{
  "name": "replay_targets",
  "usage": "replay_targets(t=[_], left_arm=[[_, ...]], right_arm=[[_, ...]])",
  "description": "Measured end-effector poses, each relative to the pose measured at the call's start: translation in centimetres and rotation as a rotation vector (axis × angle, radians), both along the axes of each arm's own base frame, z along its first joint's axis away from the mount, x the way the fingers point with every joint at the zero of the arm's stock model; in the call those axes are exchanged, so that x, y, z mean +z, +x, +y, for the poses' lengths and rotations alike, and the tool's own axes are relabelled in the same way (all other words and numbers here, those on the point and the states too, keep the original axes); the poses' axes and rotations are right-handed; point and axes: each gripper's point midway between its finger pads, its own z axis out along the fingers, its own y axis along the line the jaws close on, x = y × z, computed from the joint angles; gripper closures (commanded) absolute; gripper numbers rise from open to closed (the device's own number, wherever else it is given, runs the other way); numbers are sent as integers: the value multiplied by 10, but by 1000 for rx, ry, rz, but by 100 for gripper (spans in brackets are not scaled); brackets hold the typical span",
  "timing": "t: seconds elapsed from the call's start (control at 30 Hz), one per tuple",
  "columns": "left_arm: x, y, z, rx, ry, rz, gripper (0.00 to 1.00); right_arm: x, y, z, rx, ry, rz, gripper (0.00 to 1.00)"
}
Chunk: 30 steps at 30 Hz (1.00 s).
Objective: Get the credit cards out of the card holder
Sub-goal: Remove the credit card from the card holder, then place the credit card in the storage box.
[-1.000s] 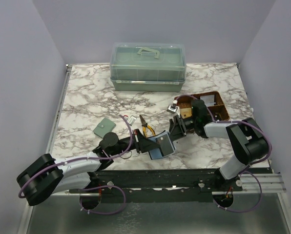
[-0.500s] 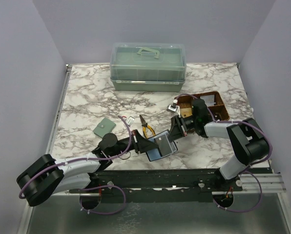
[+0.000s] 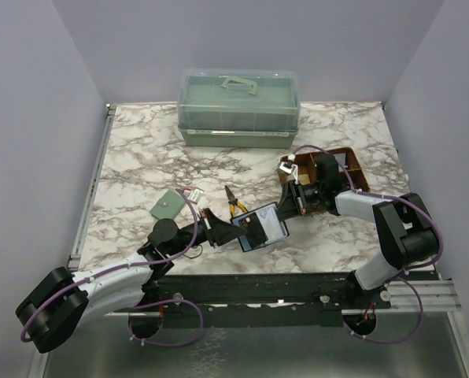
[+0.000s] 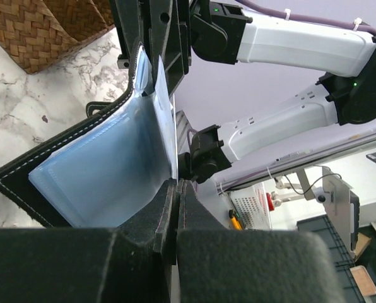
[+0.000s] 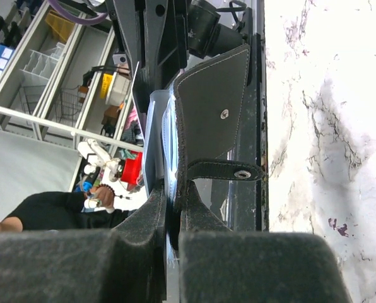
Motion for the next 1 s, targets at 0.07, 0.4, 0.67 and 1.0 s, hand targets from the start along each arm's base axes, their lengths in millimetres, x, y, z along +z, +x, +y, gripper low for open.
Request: replay_targets(t=[0.07, 0.4, 0.67, 1.0], left_arm=[[1, 1, 2, 6, -1, -2, 100], [-1, 7, 15, 37, 30, 14, 100], [0, 13, 19, 51, 56, 26, 100], [-7, 14, 21, 53, 78, 48, 100]], right_arm=[[0, 0, 0, 0, -1, 2, 100], [-7, 2, -3, -29, -13, 4, 100], [-41, 15, 0, -114, -133, 26, 100], [-96, 13, 13, -118, -358, 51, 91]])
